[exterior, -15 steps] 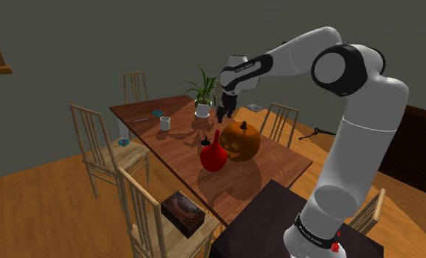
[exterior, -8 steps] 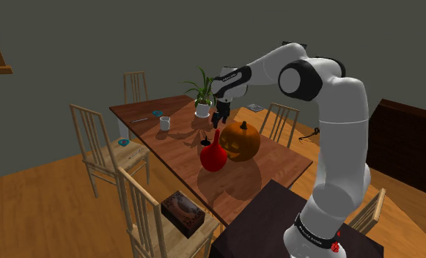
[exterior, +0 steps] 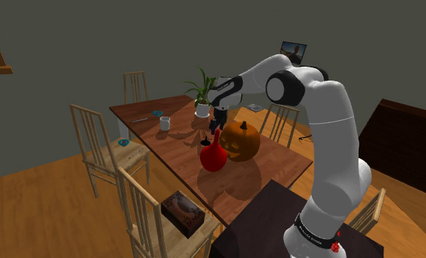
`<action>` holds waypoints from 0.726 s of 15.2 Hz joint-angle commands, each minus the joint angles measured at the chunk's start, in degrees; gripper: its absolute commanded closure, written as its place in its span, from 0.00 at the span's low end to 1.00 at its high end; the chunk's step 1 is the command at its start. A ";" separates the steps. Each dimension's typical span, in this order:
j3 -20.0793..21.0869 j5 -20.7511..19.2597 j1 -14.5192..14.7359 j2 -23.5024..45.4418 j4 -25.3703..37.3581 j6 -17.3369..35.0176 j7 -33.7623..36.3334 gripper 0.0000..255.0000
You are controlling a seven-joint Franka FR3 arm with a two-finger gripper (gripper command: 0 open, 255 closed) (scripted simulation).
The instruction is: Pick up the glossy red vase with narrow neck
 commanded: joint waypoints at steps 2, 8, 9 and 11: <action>0.16 0.32 -0.26 1.09 -0.26 1.35 -0.36 0.00; 0.15 0.31 -0.28 1.00 -0.37 1.37 -0.40 1.00; 0.15 0.31 -0.27 1.00 -0.37 1.36 -0.39 1.00; 0.15 0.31 -0.28 1.00 -0.36 1.36 -0.40 1.00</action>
